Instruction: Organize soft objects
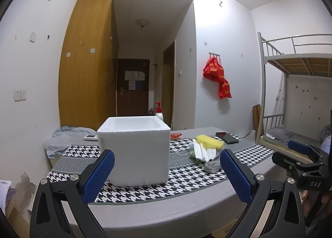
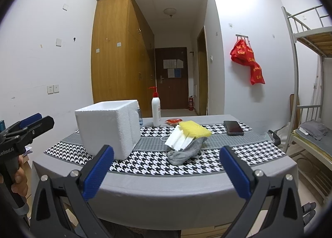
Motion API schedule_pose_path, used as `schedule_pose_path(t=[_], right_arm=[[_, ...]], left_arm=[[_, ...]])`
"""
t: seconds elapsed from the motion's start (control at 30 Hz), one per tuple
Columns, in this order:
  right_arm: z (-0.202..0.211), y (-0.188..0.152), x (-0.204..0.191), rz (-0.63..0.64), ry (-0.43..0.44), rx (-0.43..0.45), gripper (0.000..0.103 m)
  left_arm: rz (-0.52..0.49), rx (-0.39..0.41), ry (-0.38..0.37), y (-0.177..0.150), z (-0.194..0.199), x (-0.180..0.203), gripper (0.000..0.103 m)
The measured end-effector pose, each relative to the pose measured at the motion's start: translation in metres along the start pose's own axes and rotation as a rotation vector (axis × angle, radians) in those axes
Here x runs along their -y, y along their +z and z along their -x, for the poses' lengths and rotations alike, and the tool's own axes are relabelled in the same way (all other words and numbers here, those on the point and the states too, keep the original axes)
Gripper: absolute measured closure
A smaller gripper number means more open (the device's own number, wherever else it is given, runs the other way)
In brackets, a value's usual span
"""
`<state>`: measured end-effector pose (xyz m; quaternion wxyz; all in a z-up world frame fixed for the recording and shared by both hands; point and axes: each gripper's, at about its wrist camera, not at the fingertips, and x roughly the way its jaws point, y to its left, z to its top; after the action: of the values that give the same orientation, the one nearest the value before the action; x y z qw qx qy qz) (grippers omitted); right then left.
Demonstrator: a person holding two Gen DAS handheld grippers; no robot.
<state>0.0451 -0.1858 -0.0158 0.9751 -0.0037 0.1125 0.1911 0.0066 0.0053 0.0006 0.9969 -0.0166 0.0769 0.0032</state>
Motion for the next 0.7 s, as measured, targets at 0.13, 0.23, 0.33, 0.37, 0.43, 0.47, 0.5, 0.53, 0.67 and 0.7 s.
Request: schedule_pose_path(t=[0.13,0.23,0.33,0.37,0.43,0.47,0.5,0.53,0.67,0.7], right_arm=[[0.0001,0.0001,-0.0002,0.001,0.001,0.005,0.000],[-0.0012,0.0000,-0.0009,0.003,-0.001,0.000,0.000],[-0.0018,-0.0005,-0.0008,0.003,-0.001,-0.002,0.000],[-0.0016,-0.0005,-0.0009,0.003,-0.001,-0.001,0.000],[-0.0016,-0.0008,-0.0009,0.003,0.001,0.002,0.000],[-0.0016,-0.0010,-0.0004,0.003,0.000,0.003,0.000],[-0.0014,-0.0010,-0.0002,0.002,0.000,0.004,0.000],[-0.0018,-0.0013,0.0000,0.000,0.001,0.005,0.000],[-0.0030,-0.0021,0.0002,-0.002,0.001,0.003,0.000],[-0.0030,-0.0023,0.0002,-0.002,0.002,0.003,0.000]], left_arm=[[0.007,-0.006,-0.018,-0.0021,-0.0004,-0.0005,0.001],[0.016,-0.001,0.000,-0.0009,0.0000,-0.0013,0.001],[0.015,-0.002,-0.003,-0.0013,0.0004,-0.0012,0.001],[0.015,-0.002,-0.003,-0.0014,0.0008,-0.0015,0.001],[0.010,0.004,0.007,-0.0007,0.0005,-0.0013,0.001],[0.012,0.010,0.013,-0.0005,0.0008,-0.0017,0.001],[0.012,0.013,0.013,0.0000,0.0008,-0.0018,0.001],[0.007,0.009,0.004,0.0007,0.0000,-0.0015,0.001],[0.007,0.004,-0.001,0.0002,-0.0032,-0.0006,0.001],[0.007,0.004,0.002,-0.0005,-0.0041,-0.0013,0.001]])
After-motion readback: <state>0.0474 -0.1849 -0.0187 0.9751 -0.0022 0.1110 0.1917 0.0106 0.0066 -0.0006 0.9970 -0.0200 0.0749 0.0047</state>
